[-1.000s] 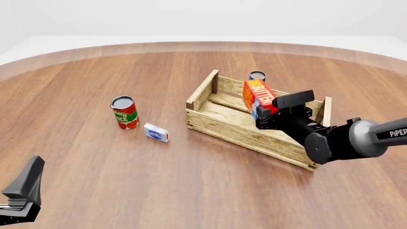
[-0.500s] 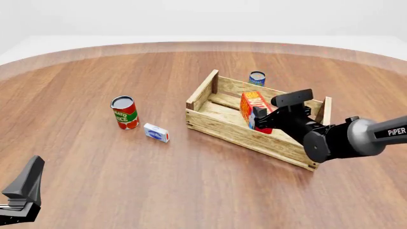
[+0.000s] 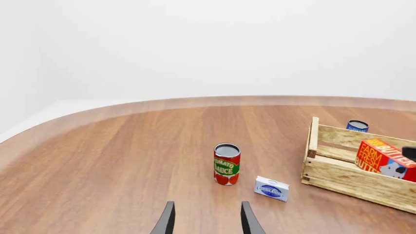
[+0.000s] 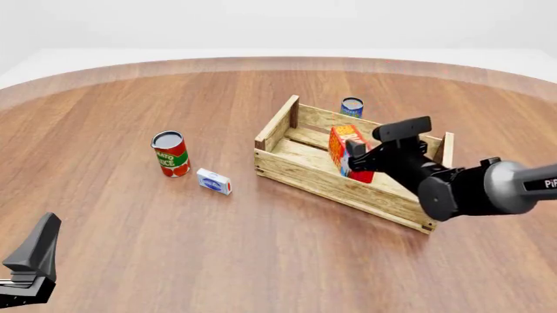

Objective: Pick up the butter and put it in the tray.

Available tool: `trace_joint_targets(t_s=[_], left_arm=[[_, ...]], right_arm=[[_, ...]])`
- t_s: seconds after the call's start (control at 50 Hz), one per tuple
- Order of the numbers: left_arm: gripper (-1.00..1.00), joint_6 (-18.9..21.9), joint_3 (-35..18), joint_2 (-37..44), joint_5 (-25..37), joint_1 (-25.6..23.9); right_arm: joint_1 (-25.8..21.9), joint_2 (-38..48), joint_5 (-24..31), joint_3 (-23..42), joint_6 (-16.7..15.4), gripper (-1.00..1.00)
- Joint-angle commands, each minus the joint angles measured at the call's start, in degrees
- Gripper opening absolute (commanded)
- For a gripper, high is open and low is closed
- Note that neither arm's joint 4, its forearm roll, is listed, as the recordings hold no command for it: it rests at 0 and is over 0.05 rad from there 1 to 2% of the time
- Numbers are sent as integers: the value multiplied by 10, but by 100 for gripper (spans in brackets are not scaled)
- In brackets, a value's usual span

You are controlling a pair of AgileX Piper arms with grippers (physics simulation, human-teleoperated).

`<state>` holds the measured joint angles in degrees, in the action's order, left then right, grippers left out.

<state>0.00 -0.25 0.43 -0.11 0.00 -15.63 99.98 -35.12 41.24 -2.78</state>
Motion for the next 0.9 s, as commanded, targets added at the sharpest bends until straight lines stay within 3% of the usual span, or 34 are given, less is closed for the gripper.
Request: trace_joint_targets(t_s=[0.02,0.5,0.9], left_arm=[[100,0,0,0,0,0],[100,0,0,0,0,0],[100,0,0,0,0,0]], right_arm=[[-4,-33,13,-8,0,100],[4,-157,43,-53,-7,100],[14,-311,117,-87,-6,100]])
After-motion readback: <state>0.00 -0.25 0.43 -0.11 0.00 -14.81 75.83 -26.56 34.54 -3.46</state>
